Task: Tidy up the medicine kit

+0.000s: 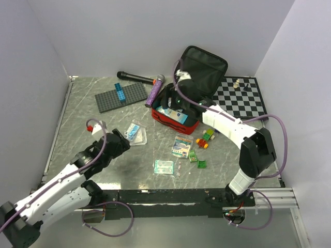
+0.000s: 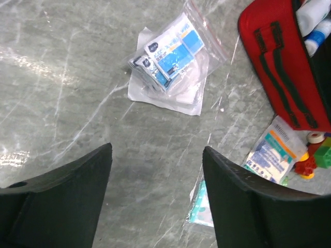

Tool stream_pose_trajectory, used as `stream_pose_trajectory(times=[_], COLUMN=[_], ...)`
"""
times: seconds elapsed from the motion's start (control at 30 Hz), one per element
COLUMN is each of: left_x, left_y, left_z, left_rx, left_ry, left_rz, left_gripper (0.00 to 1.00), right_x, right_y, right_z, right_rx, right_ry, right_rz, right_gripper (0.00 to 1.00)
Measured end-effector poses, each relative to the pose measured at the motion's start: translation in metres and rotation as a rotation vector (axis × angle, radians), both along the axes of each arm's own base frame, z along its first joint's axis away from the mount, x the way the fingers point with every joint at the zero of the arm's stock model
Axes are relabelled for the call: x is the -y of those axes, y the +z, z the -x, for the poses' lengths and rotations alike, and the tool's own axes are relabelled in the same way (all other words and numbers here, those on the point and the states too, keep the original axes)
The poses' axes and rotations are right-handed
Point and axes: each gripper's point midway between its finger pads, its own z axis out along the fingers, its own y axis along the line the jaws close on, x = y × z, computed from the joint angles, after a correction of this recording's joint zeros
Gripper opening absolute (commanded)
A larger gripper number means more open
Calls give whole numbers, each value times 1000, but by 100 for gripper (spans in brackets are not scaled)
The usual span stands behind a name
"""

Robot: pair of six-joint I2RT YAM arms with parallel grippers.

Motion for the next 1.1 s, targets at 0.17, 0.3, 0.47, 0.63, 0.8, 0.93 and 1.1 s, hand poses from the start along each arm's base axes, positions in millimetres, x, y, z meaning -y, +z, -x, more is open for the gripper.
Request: stream_pose_trajectory(times=[0.17,0.3,0.47,0.63,0.8,0.93,1.1], left_x=[6,3,7,9,12,15,24], left_y=[-20,-39,-35,-33,-48,-64,-75], left_z=[-19,-30,-36,-45,-56,-70,-91], left_rx=[-102,-183,-171,-138,-165,-220,-252], left_ry=[-7,-2,-16,-22,-26,-29,-29], left_rz=[-32,-27,25,55,31,-18,-45], left_gripper=[83,82,80,79,82,81,75], right_x=[-19,-26,-38,-66,-64,-56,-41], right_y=[-31,-60,-84,-86,-99,-116,-125], right_z=[24,35,63,90,99,111,128], right_rx=[-33,-70,-91,-99,-130,-175,-208], right_ry=[107,155,242,339,343,346,345], right_rz=[135,219,284,266,264,274,275], right_gripper=[81,79,74,73,73,73,73])
